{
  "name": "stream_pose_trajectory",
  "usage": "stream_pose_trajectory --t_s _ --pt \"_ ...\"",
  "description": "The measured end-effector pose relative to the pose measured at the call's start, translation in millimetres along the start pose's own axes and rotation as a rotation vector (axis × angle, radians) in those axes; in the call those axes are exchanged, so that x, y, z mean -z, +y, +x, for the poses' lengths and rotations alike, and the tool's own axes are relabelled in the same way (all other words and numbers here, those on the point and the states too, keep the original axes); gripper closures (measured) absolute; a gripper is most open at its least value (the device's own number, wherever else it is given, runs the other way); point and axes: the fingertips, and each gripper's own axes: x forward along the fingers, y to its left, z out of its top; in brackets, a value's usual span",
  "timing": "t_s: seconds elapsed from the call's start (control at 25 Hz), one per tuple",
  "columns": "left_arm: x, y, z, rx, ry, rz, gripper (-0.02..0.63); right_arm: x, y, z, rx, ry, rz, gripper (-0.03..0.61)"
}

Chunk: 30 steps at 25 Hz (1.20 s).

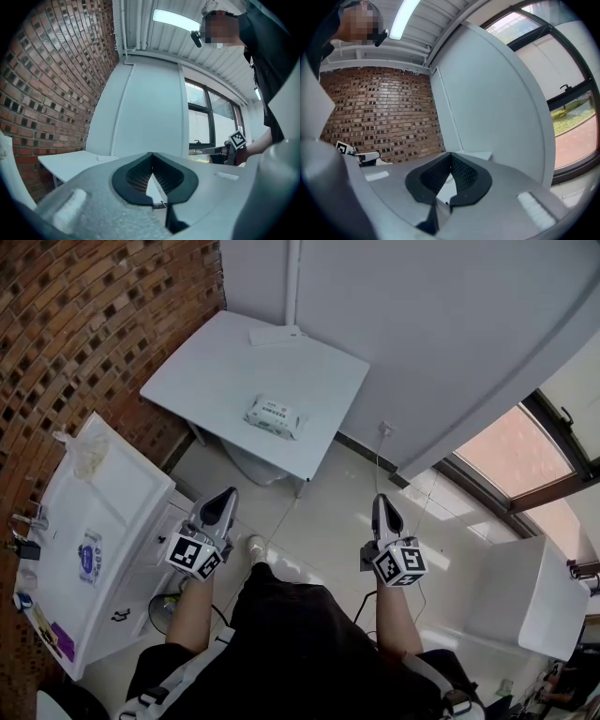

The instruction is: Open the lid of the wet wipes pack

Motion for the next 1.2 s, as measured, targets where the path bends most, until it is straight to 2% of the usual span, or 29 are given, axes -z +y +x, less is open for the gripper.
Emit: stream_pose_trajectory --t_s 0.28,0.6,0.96,1.2 --pt "-12 56 39 0.014 0.01 0.015 0.612 -4 4 67 -0.001 0.009 -0.012 0.572" --pt "5 112 67 0.043 0.047 -0.013 0.612 -1 12 125 0.026 0.022 0.006 0.572" --pt "14 144 110 0.133 0.096 0.009 0.612 -1 6 151 0.092 0.026 -0.008 0.572" --pt "26 148 133 0.167 0.127 0.022 0.612 13 9 178 0.062 0.065 -0.018 0.572"
